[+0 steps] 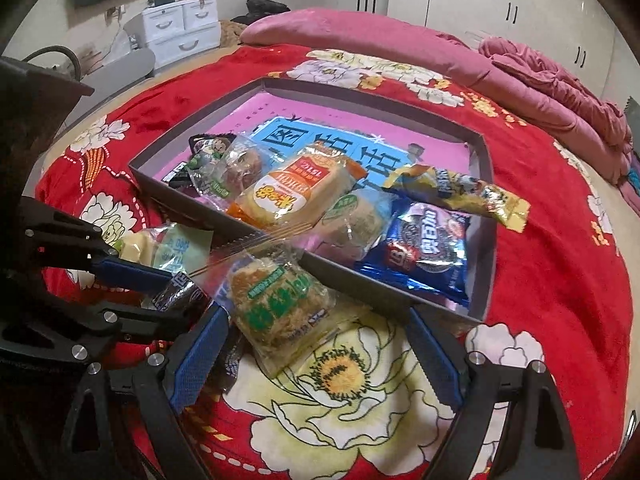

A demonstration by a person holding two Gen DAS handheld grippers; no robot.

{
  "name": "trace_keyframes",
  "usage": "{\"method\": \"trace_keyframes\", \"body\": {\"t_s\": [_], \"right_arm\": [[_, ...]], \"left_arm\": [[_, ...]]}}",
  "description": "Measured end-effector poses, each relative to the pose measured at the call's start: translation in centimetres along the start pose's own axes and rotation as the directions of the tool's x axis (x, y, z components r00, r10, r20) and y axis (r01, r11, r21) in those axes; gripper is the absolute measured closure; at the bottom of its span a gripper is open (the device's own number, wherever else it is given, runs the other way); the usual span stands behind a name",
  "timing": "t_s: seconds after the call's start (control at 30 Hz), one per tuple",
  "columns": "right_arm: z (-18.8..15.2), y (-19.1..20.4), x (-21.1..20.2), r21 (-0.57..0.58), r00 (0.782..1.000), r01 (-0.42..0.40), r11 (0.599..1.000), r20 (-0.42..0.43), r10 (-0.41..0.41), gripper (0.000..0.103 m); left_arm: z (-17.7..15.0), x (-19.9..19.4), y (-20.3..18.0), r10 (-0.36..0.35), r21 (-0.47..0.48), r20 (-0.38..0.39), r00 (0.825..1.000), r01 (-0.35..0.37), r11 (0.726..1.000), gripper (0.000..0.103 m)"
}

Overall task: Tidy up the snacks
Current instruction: 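Lower the left gripper toward the Snickers bar while the right approaches a clear pastry bag, then grasp the dark round chocolate with the left gripper while the right lifts the clear pastry bag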

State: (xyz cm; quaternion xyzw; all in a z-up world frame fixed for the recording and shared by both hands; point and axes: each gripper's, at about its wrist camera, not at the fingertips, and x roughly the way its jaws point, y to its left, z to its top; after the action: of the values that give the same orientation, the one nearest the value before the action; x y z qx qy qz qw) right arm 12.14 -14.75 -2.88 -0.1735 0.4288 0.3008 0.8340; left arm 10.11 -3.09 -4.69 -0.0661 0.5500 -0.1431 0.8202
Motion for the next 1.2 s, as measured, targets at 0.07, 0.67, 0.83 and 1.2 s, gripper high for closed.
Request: {"method": "trace_keyframes", "body": {"t_s": [0.07, 0.67, 0.83, 1.2], "right_arm": [[0.0, 0.2, 0.2, -0.005, 1.0, -0.005, 1.0, -0.004, 0.005, 0.016], [-0.1, -1.2, 0.7, 0.156, 0.984, -0.177, 0.972, 0.029, 0.175, 0.038], [-0.4, -2.4, -0.1, 0.227, 0.974, -0.226, 0.947, 0.062, 0.217, 0.038], [-0.5, -3.9, -1.9, 0.312, 0.952, -0.304, 0.9, 0.141, 0.272, 0.038]], "left_arm": [[0.1, 0.0, 0.0, -0.001, -0.004, 0.0, 1.0, 0.001, 1.0, 0.07], [0.2, 0.0, 0.3, -0.007, -0.03, -0.005, 1.0, 0.007, 1.0, 0.07], [0.4, 0.2, 0.4, -0.007, -0.043, -0.003, 1.0, 0.006, 0.999, 0.071], [0.7, 0.9, -0.6, 0.03, -0.042, 0.007, 1.0, -0.03, 0.999, 0.072]]}}
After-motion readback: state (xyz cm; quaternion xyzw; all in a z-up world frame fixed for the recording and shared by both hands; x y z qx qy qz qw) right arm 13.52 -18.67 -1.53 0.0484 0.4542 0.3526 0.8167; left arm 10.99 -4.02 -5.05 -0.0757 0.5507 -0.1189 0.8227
